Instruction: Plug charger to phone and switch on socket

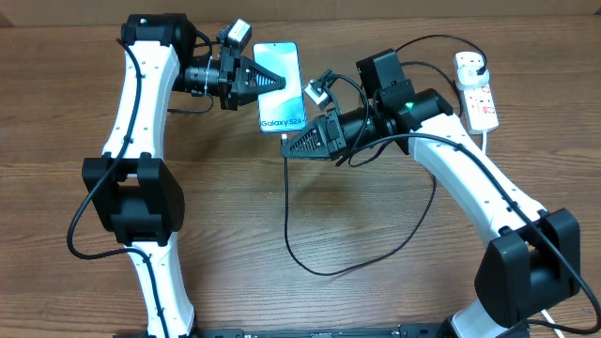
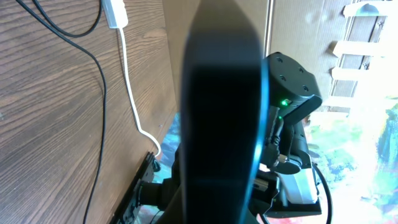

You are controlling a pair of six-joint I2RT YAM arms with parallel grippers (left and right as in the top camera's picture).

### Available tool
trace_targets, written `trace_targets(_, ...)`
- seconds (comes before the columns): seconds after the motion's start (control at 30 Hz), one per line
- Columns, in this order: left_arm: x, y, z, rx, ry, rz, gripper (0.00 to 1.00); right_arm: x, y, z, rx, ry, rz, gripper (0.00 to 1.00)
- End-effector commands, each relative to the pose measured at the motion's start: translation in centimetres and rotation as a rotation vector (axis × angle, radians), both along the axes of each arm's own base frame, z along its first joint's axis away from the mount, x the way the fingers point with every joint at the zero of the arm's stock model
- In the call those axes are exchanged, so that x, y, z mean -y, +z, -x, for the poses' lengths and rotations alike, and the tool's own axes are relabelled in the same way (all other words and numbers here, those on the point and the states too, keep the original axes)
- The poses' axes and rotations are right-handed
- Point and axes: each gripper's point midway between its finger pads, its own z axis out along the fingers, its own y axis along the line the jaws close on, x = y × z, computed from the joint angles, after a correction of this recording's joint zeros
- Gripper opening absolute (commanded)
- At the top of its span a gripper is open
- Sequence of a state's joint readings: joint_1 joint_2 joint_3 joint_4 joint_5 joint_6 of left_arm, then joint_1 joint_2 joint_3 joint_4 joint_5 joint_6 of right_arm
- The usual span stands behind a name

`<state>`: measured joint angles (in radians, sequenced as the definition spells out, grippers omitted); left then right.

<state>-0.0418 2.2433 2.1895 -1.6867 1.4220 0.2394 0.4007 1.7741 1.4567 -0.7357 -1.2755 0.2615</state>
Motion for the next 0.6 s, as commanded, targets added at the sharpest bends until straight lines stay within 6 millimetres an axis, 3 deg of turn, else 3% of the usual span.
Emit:
trace_targets(0.0, 0.29, 2.22, 0.26, 0.042, 0.003, 0.057, 0.04, -0.33, 1.05, -0.13, 0.005, 0.011, -0.027, 0.04)
trace_targets(0.57, 0.27, 2.03, 0.28, 0.046, 0.001, 0.046, 0.04, -0.33, 1.12, -0.08, 0.004, 0.014, -0.031, 0.04)
